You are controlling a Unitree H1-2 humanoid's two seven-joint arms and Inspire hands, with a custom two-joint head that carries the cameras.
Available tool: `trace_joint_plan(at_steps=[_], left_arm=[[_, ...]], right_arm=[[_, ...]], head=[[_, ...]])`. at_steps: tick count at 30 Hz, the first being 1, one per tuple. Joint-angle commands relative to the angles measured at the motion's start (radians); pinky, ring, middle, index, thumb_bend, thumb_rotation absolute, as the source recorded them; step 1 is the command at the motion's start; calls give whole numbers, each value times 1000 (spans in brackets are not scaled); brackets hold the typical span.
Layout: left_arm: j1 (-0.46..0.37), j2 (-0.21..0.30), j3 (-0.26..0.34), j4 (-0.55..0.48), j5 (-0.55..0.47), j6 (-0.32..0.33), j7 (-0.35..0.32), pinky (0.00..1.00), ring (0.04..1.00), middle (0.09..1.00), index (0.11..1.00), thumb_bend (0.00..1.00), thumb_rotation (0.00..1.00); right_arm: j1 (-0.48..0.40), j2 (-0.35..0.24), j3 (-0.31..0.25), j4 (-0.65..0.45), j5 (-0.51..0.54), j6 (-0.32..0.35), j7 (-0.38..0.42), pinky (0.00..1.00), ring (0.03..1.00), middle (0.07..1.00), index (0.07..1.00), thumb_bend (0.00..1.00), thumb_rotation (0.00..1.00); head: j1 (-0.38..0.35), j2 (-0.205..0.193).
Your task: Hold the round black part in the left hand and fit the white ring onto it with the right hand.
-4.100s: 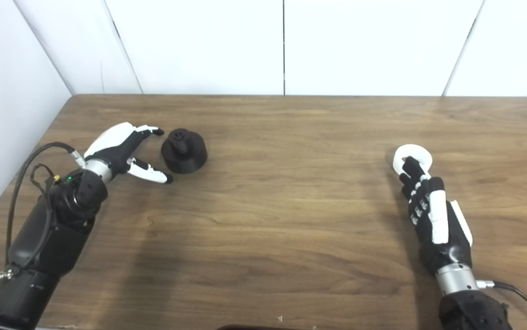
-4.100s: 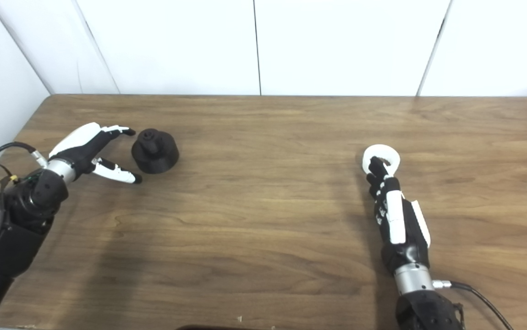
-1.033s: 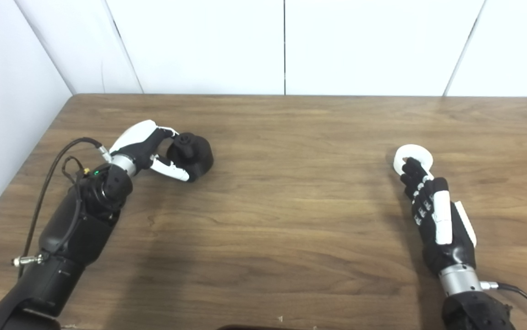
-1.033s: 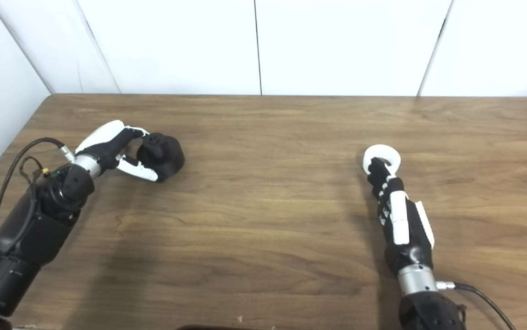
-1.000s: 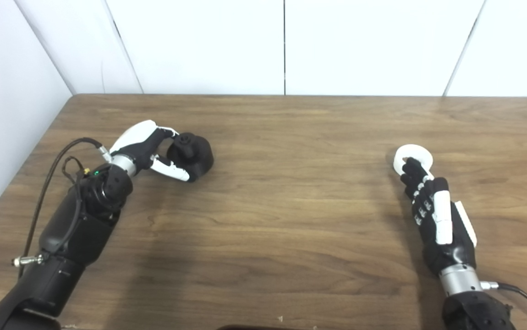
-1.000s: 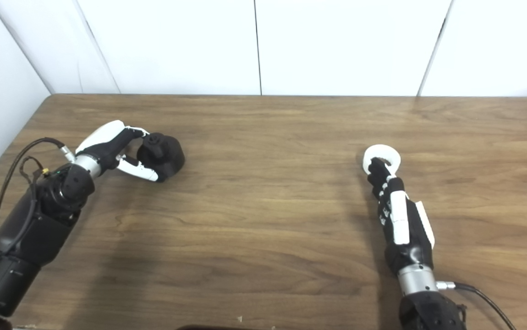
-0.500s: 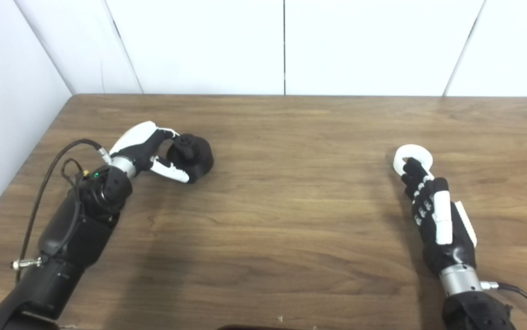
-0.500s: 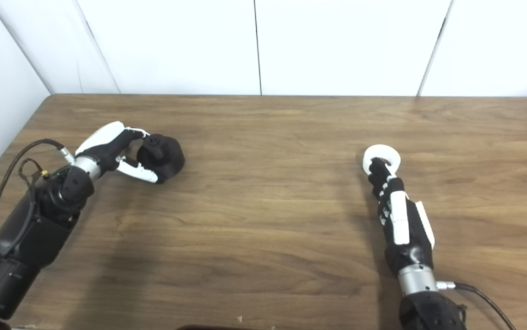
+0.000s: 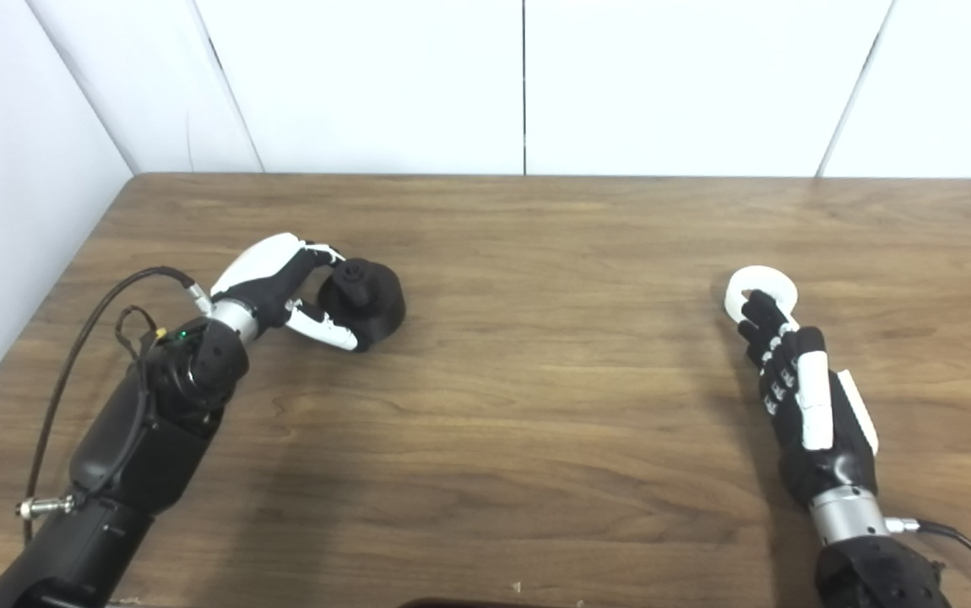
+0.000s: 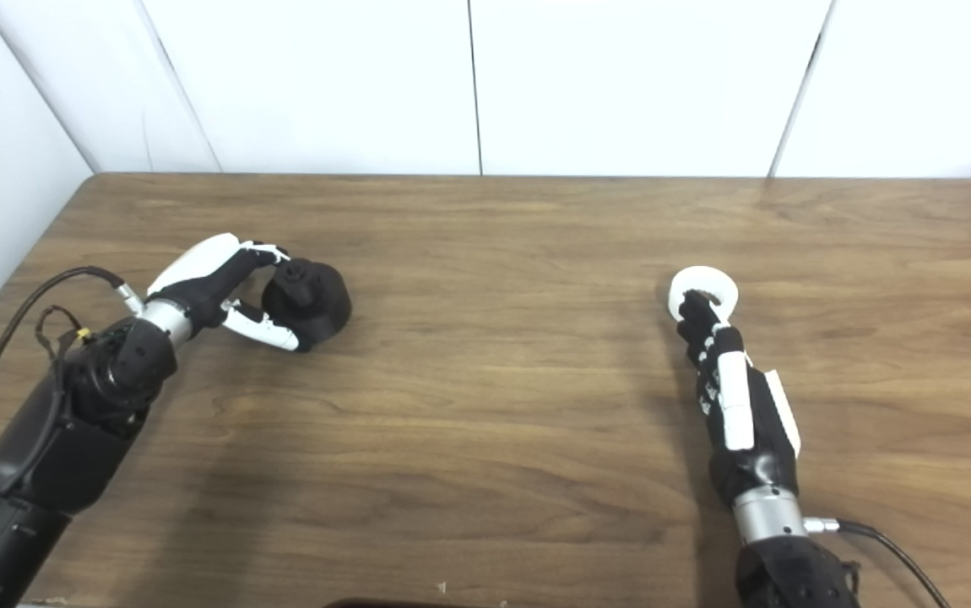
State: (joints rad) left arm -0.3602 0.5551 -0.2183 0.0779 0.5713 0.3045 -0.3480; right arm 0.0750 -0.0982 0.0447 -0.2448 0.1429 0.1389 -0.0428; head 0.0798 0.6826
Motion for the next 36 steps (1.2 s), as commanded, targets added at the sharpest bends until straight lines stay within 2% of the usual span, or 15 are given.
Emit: trace_joint_plan(at_steps=[1,6,10,15,24,32,36], left_arm=[[-21,10,1,-45,7,2,2,945,1000,926,659,765,265],[-10,3,-14,-83,23,9,-12,951,1000,917,663,773,277],[4,-1,-31,-118,29,5,-19,905,990,915,663,775,271],[21,-3,-44,-151,36,-7,-19,950,992,914,662,776,280],[66,-23,-74,-242,45,-5,-53,970,1000,930,657,777,296],[88,-37,-110,-308,53,-39,-78,936,993,926,649,781,293],[95,-44,-127,-349,66,-34,-107,947,999,931,648,772,300]], right_arm=[[37,34,0,-41,1,-17,11,1000,947,930,913,691,1000],[39,36,3,-49,-1,-6,9,1000,946,929,915,691,1000],[41,38,5,-50,-9,-5,5,1000,943,924,911,701,1000],[45,37,8,-54,-13,-8,7,1000,943,926,915,696,1000],[50,42,9,-63,-13,3,3,1000,940,922,913,682,1000],[53,42,9,-62,-11,-2,5,1000,944,929,918,680,1000],[53,46,11,-67,-11,5,2,1000,936,925,916,676,1000]], head=[[0,1],[-1,3],[-3,4],[-4,7],[-9,14],[-9,19],[-8,23]])
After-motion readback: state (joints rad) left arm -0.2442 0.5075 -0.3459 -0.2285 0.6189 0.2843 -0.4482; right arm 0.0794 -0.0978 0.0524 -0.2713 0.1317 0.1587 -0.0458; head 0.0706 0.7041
